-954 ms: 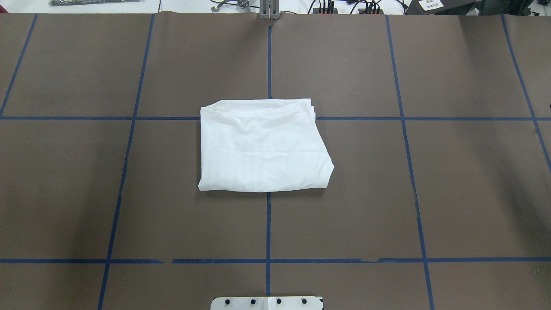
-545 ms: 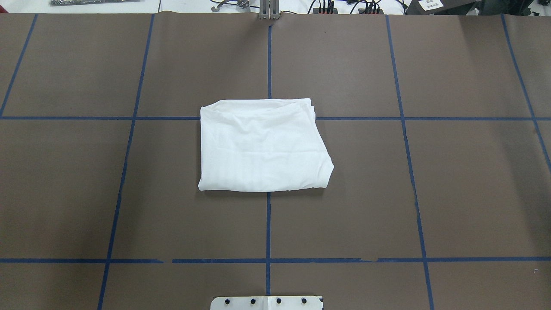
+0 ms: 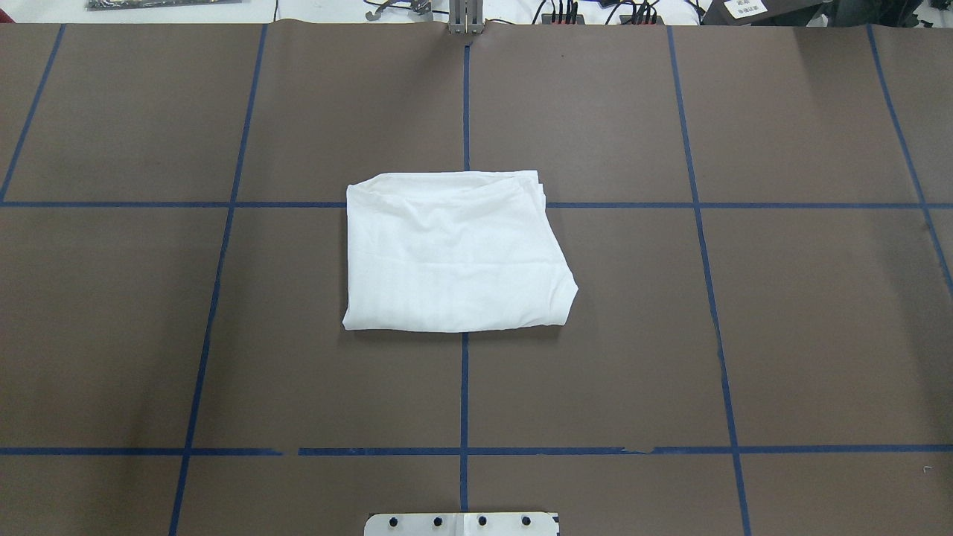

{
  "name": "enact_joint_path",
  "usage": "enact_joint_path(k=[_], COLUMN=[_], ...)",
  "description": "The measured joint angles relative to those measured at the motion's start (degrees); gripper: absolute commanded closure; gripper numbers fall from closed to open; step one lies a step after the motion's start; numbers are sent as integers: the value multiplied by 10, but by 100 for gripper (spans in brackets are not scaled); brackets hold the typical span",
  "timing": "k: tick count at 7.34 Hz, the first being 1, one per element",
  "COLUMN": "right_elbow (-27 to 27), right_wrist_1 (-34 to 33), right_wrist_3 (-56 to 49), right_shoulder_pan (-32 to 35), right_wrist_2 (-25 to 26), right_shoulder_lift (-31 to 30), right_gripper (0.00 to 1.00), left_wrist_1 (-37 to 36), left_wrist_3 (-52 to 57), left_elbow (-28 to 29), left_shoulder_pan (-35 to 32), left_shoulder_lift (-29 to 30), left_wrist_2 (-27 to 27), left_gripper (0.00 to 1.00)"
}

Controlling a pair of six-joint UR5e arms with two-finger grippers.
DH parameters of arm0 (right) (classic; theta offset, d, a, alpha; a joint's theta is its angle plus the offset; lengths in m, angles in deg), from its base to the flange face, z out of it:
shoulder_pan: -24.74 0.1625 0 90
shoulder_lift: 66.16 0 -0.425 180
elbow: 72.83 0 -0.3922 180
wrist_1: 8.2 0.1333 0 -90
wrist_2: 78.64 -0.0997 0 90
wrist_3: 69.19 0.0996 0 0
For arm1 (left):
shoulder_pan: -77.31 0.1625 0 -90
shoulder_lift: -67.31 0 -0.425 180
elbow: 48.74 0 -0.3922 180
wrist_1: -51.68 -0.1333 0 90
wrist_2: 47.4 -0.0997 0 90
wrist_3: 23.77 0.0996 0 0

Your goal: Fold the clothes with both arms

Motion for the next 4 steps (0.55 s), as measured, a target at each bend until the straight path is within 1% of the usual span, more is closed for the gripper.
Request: enact_joint_path(k=[2, 4], right_elbow=[-5, -15], right_wrist_1=[-1, -1], right_wrist_3=[0, 8], right_shoulder_pan=[3, -8], right_wrist_2=[10, 52], right_shoulder_lift=[-10, -8], right_gripper=[0, 0], left_wrist_1=[0, 0], left_wrist_3=[5, 5], left_elbow=[1, -1], left_shoulder_pan=[-2, -3], left_shoulder_lift=[0, 0], left_wrist_2=[1, 0], left_gripper=[0, 0])
